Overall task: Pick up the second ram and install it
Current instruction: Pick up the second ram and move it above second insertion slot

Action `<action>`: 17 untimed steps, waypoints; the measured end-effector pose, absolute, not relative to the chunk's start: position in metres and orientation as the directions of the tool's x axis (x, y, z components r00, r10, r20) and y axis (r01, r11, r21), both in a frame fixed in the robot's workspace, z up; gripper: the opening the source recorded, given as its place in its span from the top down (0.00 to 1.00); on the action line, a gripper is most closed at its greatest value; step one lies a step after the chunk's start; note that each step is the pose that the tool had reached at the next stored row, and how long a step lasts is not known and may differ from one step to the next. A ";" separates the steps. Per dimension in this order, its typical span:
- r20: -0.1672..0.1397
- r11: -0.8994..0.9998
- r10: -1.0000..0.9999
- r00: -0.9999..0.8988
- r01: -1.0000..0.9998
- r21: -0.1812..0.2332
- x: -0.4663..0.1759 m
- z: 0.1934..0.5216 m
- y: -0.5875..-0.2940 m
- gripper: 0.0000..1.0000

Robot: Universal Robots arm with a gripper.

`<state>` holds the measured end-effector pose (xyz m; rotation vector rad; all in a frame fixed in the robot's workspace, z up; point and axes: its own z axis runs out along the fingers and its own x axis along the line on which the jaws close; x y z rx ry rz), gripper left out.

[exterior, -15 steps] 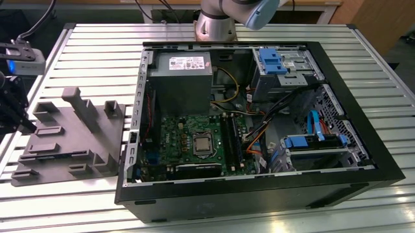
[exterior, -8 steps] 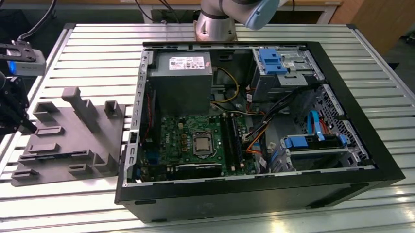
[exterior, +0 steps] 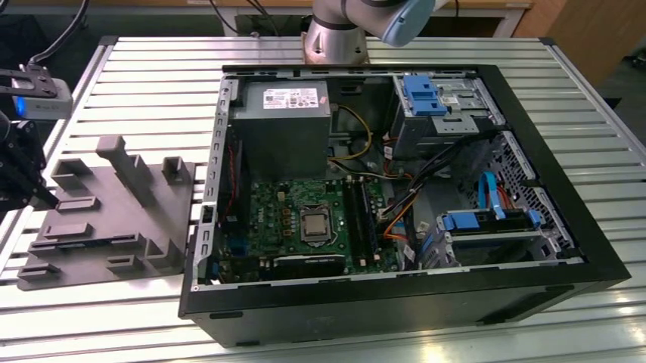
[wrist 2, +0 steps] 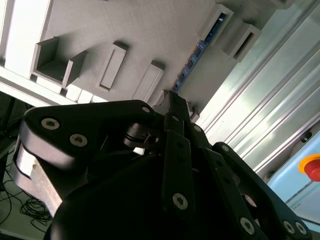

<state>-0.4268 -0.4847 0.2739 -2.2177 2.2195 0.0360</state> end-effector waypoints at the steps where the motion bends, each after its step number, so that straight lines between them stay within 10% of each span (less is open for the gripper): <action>1: -0.019 0.001 -1.000 -0.001 -1.000 0.014 -0.427 0.274 -0.485 0.89; 17: -0.017 0.001 -1.000 -0.001 -1.000 0.013 -0.427 0.270 -0.485 0.89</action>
